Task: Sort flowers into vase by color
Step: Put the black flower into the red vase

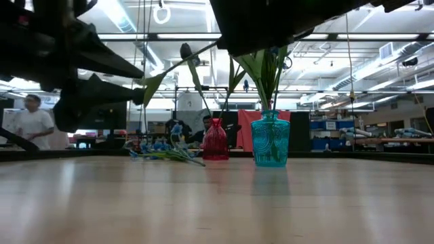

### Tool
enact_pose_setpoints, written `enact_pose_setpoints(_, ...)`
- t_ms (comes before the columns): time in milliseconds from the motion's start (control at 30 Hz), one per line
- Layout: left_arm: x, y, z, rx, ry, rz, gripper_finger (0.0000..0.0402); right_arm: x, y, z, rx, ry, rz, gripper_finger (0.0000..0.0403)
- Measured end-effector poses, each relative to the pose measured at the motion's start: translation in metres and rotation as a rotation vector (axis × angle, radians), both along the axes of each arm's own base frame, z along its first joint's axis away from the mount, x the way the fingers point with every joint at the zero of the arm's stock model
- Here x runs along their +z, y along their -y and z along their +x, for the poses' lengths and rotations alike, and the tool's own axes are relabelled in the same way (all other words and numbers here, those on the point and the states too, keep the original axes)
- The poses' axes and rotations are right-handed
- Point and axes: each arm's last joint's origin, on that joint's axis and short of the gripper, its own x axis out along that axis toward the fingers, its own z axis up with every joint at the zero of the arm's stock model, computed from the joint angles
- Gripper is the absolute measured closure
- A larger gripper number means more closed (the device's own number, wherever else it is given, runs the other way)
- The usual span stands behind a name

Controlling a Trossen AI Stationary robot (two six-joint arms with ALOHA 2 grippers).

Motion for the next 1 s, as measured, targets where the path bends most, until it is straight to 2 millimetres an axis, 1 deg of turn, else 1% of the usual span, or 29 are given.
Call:
enact_pose_setpoints(133,0.001,-0.008,0.006,0.083,0.034,-0.004,0.0239,0.006,0.0,0.0,-0.049,0.021,-0.025,0.0388)
enact_pose_setpoints(267,0.003,-0.018,0.012,0.126,0.051,0.004,0.0239,0.012,-0.002,-0.002,-0.086,0.044,-0.035,0.0388)
enact_pose_setpoints(567,0.023,-0.037,0.023,0.206,0.19,0.023,0.0239,0.018,-0.013,-0.008,-0.096,0.048,-0.054,0.0388)
enact_pose_setpoints(667,0.029,-0.043,0.025,0.213,0.239,0.004,0.0239,0.02,-0.013,-0.008,-0.086,0.04,-0.068,0.0387)
enact_pose_setpoints(767,0.034,-0.047,0.027,0.178,0.298,-0.027,0.0239,0.022,-0.014,-0.008,-0.06,0.041,-0.074,0.0387)
enact_pose_setpoints(900,0.04,-0.05,0.028,0.153,0.353,-0.052,0.0239,0.023,-0.014,-0.006,-0.001,0.052,-0.069,0.0387)
enact_pose_setpoints(1000,0.044,-0.05,0.03,0.141,0.383,-0.061,0.0239,0.023,-0.013,-0.005,0.004,0.056,-0.067,0.0387)
